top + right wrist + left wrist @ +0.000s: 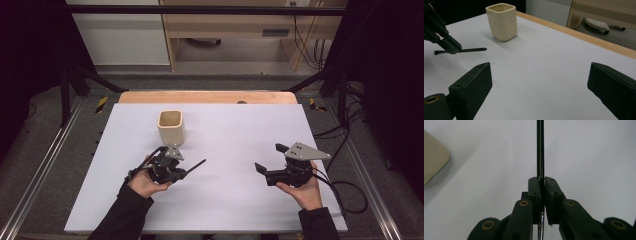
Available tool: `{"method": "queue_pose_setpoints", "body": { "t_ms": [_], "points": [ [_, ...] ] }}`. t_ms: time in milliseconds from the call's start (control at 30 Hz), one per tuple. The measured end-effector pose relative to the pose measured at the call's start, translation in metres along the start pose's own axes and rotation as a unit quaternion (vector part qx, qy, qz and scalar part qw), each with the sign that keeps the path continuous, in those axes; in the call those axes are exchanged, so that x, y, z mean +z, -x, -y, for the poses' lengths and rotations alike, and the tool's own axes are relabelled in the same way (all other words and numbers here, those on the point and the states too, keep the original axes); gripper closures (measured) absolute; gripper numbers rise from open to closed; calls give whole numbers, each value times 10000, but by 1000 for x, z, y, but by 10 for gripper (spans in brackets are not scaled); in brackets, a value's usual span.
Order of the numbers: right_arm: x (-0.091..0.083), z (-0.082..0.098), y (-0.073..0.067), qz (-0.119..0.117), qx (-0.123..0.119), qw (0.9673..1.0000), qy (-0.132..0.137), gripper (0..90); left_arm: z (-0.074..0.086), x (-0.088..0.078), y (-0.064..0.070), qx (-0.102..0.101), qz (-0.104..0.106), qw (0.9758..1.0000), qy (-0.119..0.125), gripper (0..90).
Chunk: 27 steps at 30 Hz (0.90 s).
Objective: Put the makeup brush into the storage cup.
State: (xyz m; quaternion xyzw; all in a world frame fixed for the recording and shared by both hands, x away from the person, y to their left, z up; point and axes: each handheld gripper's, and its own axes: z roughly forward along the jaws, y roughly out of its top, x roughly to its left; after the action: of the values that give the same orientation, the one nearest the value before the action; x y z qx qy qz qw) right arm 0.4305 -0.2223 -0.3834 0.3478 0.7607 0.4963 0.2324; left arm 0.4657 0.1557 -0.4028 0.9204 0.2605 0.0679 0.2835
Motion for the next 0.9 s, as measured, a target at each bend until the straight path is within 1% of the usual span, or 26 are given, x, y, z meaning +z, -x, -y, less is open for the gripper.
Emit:
{"method": "queue_pose_setpoints", "body": {
  "t_ms": [67,200,300,333,400,500,567,633,700,800,867,900],
  "points": [
    [0,-3,-6,-57,-78,10000,19,55,4,-5,1,45,49,10000,16,838],
    [3,-5,-12,-104,-180,9998,-14,55,5,-7,2,81,111,9999,49,838],
    [7,-6,-16,-125,-246,9996,-69,55,4,-7,4,139,152,9998,74,838],
    [11,-6,-20,-175,-329,9992,-144,56,3,-8,5,200,173,9996,70,838],
    [15,-6,-24,-192,-377,9989,-213,57,1,-8,7,248,203,9995,78,838],
    [21,-7,-30,-267,-447,9982,-292,60,-3,-8,7,284,230,9993,104,838],
    [24,-8,-35,-286,-526,9975,-374,60,-6,-8,8,324,265,9991,110,838],
    [27,-10,-40,-242,-641,9963,-519,63,-8,-8,9,349,323,9988,114,839],
    [30,-11,-44,-261,-719,9953,-594,69,-11,-7,10,393,327,9987,90,838],
    [34,-13,-48,-288,-827,9938,-682,71,-16,-7,10,413,386,9984,67,838],
    [36,-16,-51,-299,-904,9927,-734,71,-19,-6,11,393,424,9983,70,838],
    [37,-17,-52,-294,-956,9921,-761,71,-21,-6,12,439,433,9981,35,838]
  ]
}}
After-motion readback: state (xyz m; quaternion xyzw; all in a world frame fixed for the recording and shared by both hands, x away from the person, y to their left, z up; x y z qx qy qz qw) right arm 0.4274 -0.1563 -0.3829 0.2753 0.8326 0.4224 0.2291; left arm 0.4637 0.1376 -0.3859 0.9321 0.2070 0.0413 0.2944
